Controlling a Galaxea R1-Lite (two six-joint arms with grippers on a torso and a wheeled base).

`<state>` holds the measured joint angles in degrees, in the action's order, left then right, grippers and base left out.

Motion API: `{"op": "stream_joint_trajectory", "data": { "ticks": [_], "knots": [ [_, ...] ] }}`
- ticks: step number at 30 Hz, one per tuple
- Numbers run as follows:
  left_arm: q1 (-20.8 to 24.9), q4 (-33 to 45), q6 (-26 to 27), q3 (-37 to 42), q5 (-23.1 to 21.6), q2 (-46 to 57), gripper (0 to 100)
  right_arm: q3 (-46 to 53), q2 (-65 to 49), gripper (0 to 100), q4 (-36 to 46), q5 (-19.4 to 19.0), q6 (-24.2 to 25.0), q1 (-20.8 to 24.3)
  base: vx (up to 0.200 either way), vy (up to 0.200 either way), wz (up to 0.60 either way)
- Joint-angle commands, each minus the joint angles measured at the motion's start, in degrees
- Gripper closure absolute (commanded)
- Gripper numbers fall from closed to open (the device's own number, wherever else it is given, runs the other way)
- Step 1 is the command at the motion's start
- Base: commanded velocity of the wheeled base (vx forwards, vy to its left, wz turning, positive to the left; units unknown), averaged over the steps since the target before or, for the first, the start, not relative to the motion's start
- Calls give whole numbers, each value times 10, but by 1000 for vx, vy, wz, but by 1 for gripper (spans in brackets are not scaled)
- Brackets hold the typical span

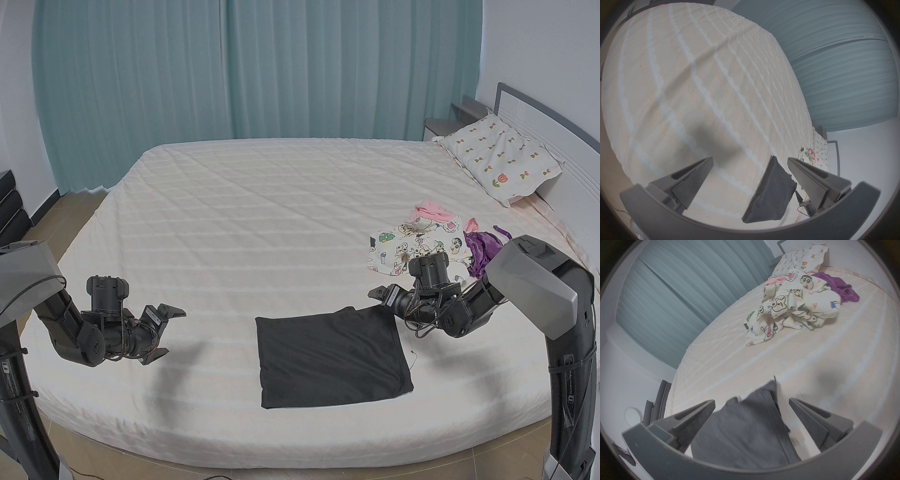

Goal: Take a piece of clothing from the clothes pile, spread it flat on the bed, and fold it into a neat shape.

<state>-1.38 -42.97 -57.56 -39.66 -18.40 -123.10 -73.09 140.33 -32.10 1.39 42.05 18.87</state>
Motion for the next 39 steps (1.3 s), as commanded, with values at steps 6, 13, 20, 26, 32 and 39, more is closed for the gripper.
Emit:
{"op": "stream_joint_trajectory", "data": {
  "ticks": [6, 13, 20, 26, 32, 39],
  "knots": [
    [0, -1, 1, -1, 1, -1, 0, -40, 48, 0, 3, -1, 9, -1, 0, 0, 0],
    [0, -1, 1, -2, 1, -1, 0, -14, 42, 100, 2, 0, 12, -1, 0, 0, 0],
    [0, -1, 1, -2, 1, -1, 0, -10, 36, 100, 0, 7, 45, -2, 0, 0, 0],
    [0, -1, 0, -2, 1, -1, 0, -13, 36, 100, -1, 9, 50, -16, 0, 0, 0],
    [0, 0, 0, -2, 1, -1, 0, -11, 41, 100, -4, 8, 51, -26, 0, 0, 0],
    [0, 0, 0, -2, 1, -1, 0, 21, 21, 100, -9, 0, 52, -26, 0, 0, 0]
  ]
}}
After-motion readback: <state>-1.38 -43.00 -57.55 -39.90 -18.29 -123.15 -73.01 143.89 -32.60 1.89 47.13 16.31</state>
